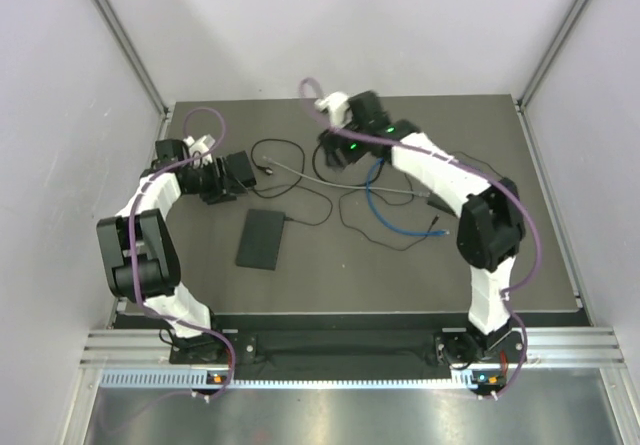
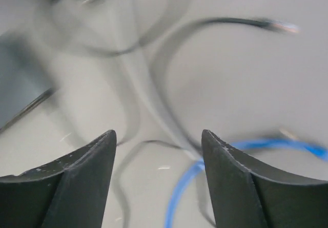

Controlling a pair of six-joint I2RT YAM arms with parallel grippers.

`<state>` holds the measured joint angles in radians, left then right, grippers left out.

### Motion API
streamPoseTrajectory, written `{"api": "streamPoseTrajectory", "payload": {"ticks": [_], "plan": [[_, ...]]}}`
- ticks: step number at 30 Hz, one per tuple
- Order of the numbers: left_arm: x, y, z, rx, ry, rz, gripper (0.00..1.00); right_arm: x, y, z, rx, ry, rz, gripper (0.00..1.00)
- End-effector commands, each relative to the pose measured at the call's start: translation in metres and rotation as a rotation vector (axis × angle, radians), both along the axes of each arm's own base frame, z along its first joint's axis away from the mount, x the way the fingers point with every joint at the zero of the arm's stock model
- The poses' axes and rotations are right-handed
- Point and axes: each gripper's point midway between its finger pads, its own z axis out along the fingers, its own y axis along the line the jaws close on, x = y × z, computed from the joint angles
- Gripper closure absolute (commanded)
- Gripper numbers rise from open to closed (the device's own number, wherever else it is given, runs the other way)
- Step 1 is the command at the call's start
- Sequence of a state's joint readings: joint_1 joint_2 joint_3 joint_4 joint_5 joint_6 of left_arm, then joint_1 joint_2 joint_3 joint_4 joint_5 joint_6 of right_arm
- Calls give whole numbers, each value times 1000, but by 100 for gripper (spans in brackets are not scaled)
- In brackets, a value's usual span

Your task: Insert the plug into the switch port

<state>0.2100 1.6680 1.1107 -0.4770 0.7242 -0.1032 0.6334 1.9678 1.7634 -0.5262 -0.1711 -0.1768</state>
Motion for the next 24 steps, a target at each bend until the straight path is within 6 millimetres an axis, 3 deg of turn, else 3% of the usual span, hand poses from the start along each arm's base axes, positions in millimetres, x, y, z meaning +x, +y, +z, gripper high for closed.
{"api": "streamPoseTrajectory", "payload": {"ticks": [1,2,3,6,11,18,24], "plan": [[15,2,43,15,-156,7,44,59,-49,27,181,-18,-353,35],[17,2,47,17,-173,13,43,69,-57,14,182,19,-415,35],[18,3,50,18,-184,17,43,85,-72,18,196,12,-479,36],[19,3,58,18,-205,29,43,111,-105,2,251,69,-655,46],[17,2,57,9,-218,45,43,137,-152,-28,300,118,-862,46],[13,3,47,10,-190,60,42,156,-182,-62,369,167,-1069,50],[12,4,45,15,-183,70,42,159,-196,-86,406,232,-1189,54]]}}
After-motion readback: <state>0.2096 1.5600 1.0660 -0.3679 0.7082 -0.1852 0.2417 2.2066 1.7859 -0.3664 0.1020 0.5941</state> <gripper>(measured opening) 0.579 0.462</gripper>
